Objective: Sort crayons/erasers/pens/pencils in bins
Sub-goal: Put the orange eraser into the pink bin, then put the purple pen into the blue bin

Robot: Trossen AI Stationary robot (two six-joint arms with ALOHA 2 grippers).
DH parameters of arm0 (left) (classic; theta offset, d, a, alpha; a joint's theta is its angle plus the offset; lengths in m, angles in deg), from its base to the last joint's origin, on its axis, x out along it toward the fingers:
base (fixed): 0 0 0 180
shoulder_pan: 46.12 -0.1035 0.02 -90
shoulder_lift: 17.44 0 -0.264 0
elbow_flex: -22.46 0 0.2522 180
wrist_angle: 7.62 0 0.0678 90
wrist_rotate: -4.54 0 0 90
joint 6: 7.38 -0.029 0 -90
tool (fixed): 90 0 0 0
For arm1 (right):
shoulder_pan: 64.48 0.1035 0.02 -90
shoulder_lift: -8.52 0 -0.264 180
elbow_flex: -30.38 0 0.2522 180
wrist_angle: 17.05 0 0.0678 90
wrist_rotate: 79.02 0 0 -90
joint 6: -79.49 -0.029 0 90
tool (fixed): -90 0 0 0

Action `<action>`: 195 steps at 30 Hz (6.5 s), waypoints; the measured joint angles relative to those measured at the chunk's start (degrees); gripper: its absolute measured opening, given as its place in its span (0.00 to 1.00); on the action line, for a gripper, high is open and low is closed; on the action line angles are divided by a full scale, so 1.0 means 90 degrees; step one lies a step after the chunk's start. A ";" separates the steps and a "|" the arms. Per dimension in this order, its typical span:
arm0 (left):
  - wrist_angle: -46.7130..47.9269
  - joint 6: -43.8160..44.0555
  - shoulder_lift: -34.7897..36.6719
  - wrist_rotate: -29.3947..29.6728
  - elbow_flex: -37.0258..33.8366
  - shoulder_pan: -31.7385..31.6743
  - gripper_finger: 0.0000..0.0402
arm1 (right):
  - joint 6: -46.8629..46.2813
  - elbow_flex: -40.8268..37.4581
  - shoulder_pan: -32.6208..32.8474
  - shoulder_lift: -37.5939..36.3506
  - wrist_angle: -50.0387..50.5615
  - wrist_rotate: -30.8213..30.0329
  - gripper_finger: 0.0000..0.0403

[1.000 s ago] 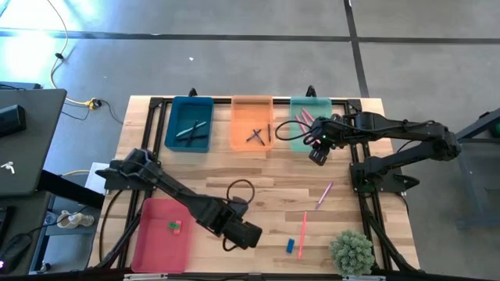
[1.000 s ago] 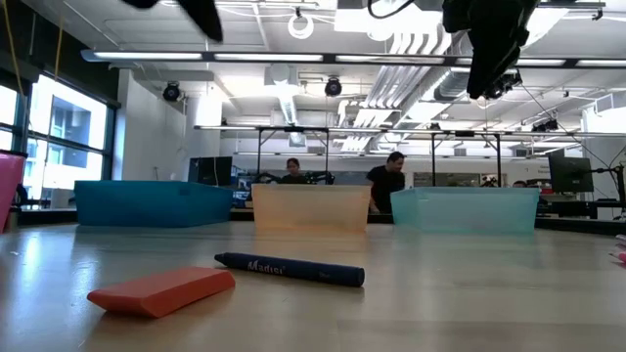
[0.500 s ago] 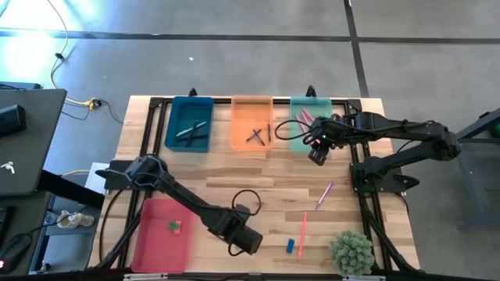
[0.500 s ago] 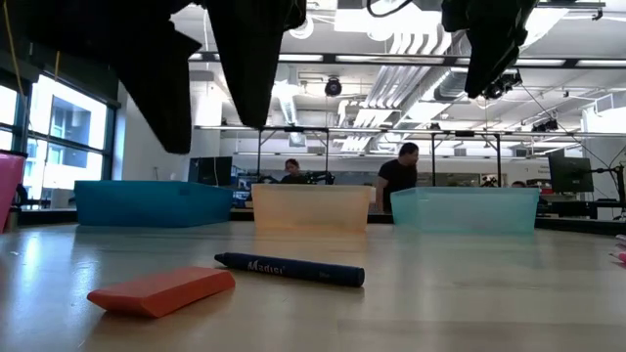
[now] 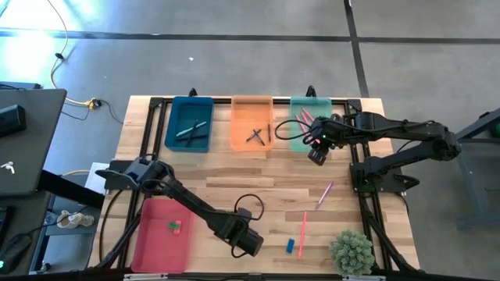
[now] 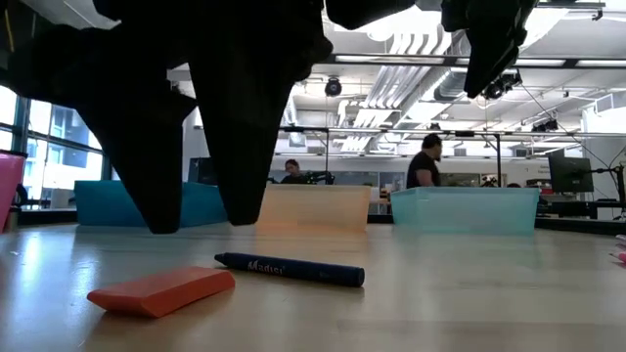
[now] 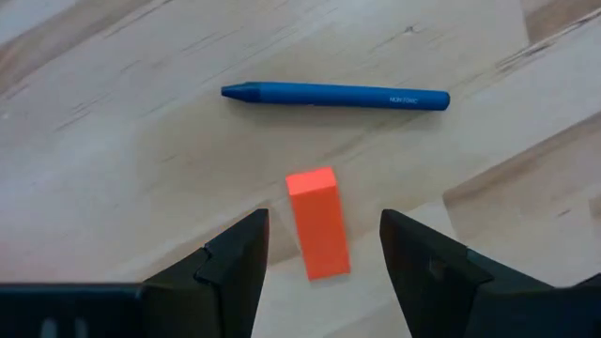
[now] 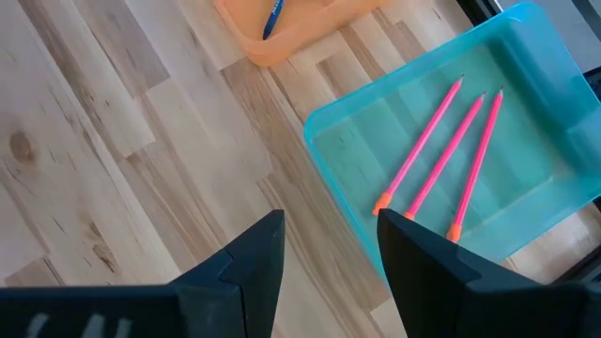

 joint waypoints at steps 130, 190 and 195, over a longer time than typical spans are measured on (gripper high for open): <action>0.0236 0.1559 0.2251 -0.0981 -0.3206 0.3308 0.28 | -0.2723 0.0002 0.0610 -0.0002 -0.0450 0.1025 0.41; 0.3223 -0.1973 0.6122 0.2450 -0.3203 0.0685 0.43 | -0.9572 -0.0846 0.3957 0.1531 0.0603 0.0985 0.41; 0.3221 -0.2303 0.6120 0.2438 -0.3203 0.0509 0.43 | -1.0066 -0.1279 0.3957 0.1236 -0.0054 0.0815 0.41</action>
